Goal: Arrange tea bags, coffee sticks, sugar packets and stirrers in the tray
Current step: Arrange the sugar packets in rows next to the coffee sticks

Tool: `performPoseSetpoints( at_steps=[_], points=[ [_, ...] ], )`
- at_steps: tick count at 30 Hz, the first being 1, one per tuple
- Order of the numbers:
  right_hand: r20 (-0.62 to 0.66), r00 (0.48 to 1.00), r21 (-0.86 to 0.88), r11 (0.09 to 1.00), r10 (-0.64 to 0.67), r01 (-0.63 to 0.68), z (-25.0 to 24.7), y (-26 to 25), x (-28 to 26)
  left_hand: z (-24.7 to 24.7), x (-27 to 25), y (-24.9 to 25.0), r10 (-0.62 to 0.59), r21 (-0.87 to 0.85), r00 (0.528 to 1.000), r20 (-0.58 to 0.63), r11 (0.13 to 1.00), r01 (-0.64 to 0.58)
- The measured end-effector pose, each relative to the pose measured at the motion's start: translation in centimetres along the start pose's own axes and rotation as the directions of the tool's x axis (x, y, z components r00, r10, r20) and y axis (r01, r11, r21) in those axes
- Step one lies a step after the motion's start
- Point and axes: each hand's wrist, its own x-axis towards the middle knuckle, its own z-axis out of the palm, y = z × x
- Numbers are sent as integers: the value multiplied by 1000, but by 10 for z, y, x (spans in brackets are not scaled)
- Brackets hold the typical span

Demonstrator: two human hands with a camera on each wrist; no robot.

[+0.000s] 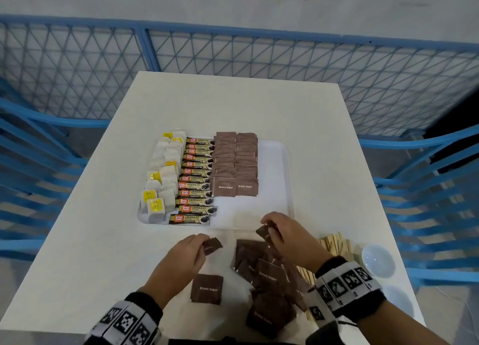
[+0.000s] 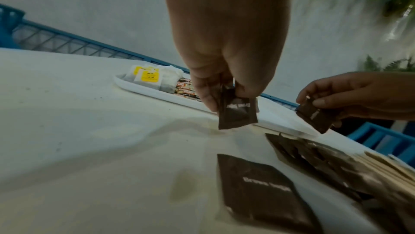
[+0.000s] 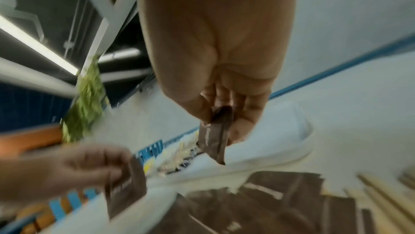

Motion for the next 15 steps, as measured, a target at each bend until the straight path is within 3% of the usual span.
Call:
performPoseSetpoints(
  at_steps=[2,5,8,11,15],
  points=[
    [89,996,113,993,17,-27,-3,-5,-8,2,-8,2,-3,-63,999,32,998,5],
    [243,970,148,989,-12,-25,-1,-12,-23,5,-15,5,40,-126,983,176,992,-18],
    [396,918,121,993,-31,-18,2,-19,-43,7,-19,0,83,-6,949,304,996,-85],
    [540,841,12,999,22,-34,14,-20,-61,10,-19,-9,94,174,906,413,968,-180],
    [544,839,-257,958,34,128,34,-18,-74,11,-16,-11,77,314,923,378,927,-206]
  ],
)
